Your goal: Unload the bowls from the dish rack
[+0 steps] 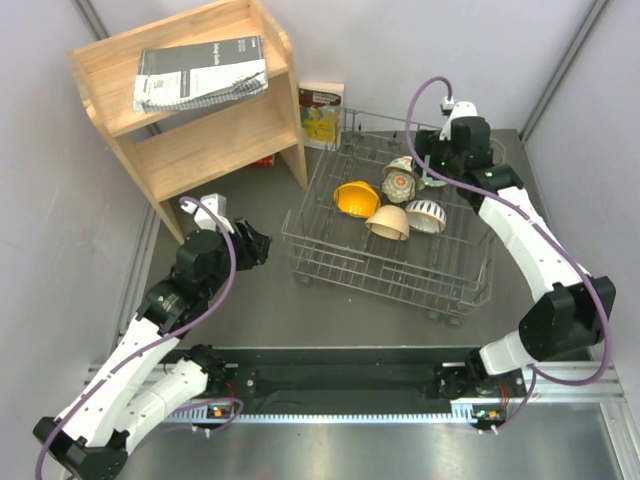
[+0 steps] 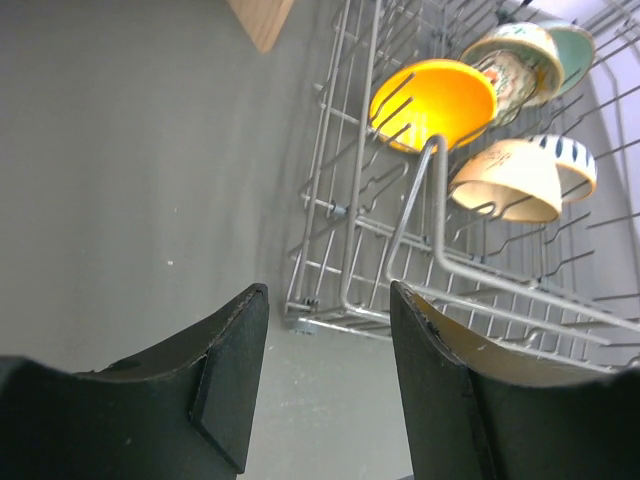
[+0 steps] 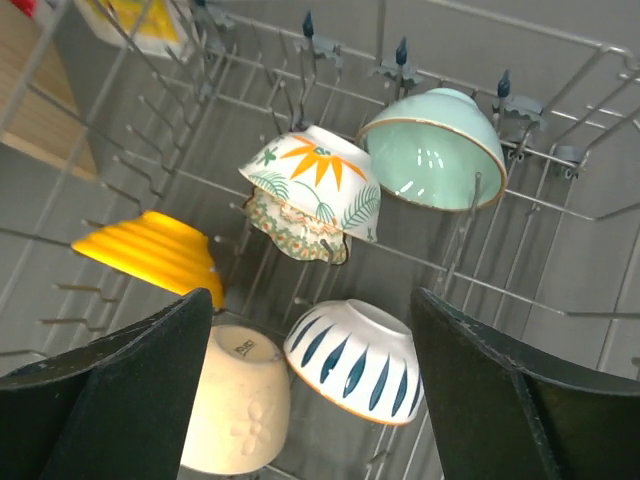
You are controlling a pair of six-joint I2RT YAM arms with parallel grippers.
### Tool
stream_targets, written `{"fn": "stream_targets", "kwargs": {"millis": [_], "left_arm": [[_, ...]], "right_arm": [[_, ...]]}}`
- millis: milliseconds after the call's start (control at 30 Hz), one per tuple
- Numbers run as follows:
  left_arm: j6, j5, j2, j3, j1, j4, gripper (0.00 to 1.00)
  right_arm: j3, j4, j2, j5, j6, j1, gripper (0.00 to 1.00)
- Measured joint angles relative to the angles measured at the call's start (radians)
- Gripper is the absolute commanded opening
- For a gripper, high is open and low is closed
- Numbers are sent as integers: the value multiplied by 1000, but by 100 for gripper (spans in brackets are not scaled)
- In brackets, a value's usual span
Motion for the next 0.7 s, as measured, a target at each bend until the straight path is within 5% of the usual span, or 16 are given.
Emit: {"fn": "stream_targets", "kwargs": {"millis": [367,700], "left_arm": [[3,5,12,-35,0,34,56],[4,20,37,-45,0,67,55]], "right_arm": [[90,35,147,-31,-240,233,80],[162,41,319,-98,-339,241,79]]}}
